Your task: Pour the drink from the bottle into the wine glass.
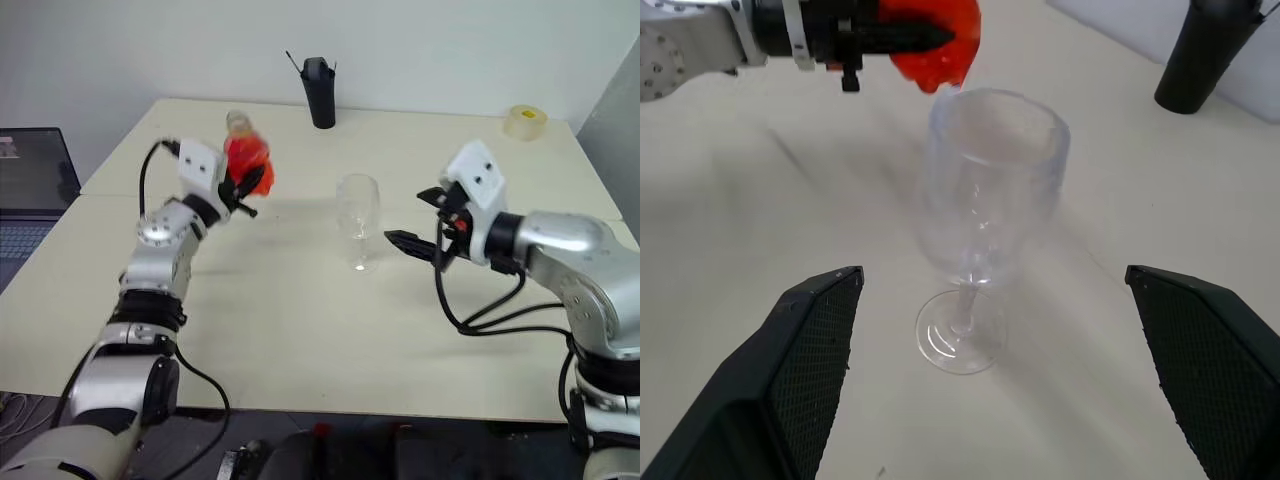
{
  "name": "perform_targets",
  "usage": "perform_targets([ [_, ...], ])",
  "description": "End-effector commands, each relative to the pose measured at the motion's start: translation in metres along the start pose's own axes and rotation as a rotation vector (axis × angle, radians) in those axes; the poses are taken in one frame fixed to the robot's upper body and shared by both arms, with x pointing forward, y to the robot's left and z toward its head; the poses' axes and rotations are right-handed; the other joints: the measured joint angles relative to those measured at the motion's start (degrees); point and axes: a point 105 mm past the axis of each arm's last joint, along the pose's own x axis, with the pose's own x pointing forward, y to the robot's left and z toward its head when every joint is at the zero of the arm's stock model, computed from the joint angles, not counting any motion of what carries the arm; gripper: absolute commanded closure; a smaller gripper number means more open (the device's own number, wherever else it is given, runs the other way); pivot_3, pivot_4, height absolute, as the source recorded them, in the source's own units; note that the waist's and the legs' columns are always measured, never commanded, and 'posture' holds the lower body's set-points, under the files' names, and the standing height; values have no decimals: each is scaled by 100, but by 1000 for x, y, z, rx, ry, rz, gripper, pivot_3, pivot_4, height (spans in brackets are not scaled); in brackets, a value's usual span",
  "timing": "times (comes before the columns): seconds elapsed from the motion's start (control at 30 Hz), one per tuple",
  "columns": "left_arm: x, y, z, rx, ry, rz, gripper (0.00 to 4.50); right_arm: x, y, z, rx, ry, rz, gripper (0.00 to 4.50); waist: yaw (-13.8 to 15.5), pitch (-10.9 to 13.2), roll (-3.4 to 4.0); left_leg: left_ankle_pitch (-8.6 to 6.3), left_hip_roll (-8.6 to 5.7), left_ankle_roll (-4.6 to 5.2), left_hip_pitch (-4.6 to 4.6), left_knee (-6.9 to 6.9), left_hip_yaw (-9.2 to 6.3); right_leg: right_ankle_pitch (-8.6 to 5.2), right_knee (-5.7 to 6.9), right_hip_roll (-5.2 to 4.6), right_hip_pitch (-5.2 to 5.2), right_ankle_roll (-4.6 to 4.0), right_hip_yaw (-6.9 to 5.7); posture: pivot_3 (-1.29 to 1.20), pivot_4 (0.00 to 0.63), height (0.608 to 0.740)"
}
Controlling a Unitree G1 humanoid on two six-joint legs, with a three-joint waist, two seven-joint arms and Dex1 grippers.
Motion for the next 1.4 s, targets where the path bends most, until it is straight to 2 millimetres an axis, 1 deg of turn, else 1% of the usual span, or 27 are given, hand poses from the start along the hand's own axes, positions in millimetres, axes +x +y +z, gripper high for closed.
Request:
perform_targets([
  [0.03, 7, -4, 37, 143, -98, -83, 3627, -14, 9, 21, -68, -168, -42, 0, -11, 0, 1, 0, 1, 0, 3, -1, 0, 0, 0, 4, 2, 0, 1, 0, 150, 740],
  [0.13, 10, -7, 41, 204, -100, -113, 3628, -12, 11, 13, -2, -178, -85, 0, -66, 1, 4, -2, 7, 4, 17, -2, 10, 0, 8, 14, 3, 0, 2, 0, 150, 740],
  [0.2, 12, -12, 40, 274, -93, -138, 3628, -6, 13, 13, 4, -208, -112, 0, -98, 2, 5, -3, 10, 6, 27, -4, 17, 0, 15, 20, 3, -1, 9, 0, 150, 740],
  [0.27, 14, -16, 38, 311, -95, -147, 3628, -1, 20, 14, 3, -243, -111, 0, -103, 2, 6, -3, 11, 6, 29, -5, 17, 0, 16, 24, 2, -1, 12, 0, 150, 740],
  [0.37, 17, -22, 37, 388, -103, -153, 3628, 4, 28, 11, -5, -263, -107, 0, -86, 3, 5, -2, 11, 4, 26, -6, 17, 0, 11, 22, 2, -1, 13, 0, 150, 740],
  [0.47, 20, -26, 37, 453, -111, -151, 3629, 5, 33, 1, -39, -259, -104, 0, -40, 3, 5, -1, 6, 3, 23, -4, 20, 0, 8, 16, 2, 0, 10, 0, 150, 740],
  [0.57, 23, -25, 42, 500, -132, -134, 3654, 5, 37, -12, -74, -246, -115, 0, -29, 3, 5, -1, 7, 3, 21, -3, 18, -1, 7, 16, 2, 0, 7, 0, 150, 740],
  [0.67, 25, -29, 45, 555, -145, -145, 3729, 5, 37, -17, -73, -252, -131, 0, -27, 3, 4, -1, 6, 3, 21, -1, 19, 0, 8, 16, 2, 0, 6, 0, 150, 740],
  [0.8, 29, -31, 46, 581, -156, -147, 3729, 7, 41, -25, -69, -238, -131, 0, -35, 3, 4, 0, 5, 0, 22, -1, 19, -1, 9, 18, 2, 0, 4, 0, 150, 740],
  [1.0, 33, -34, 44, 668, -137, -168, 3730, 7, 45, -26, -71, -237, -126, 0, -39, 3, 4, 1, 4, 0, 25, -1, 20, -1, 11, 20, 2, 0, 4, 0, 150, 740],
  [1.2, 37, -39, 46, 714, -141, -181, 3730, 5, 46, -26, -79, -229, -134, 0, -33, 3, 4, 1, 2, -1, 24, -1, 20, -1, 10, 19, 2, 0, 3, 0, 150, 740],
  [1.4, 39, -36, 50, 799, -132, -182, 3730, 5, 47, -22, -113, -214, -124, 0, -39, 3, 4, 1, 2, -1, 24, -1, 21, -1, 12, 19, 2, 0, 4, 0, 150, 740],
])
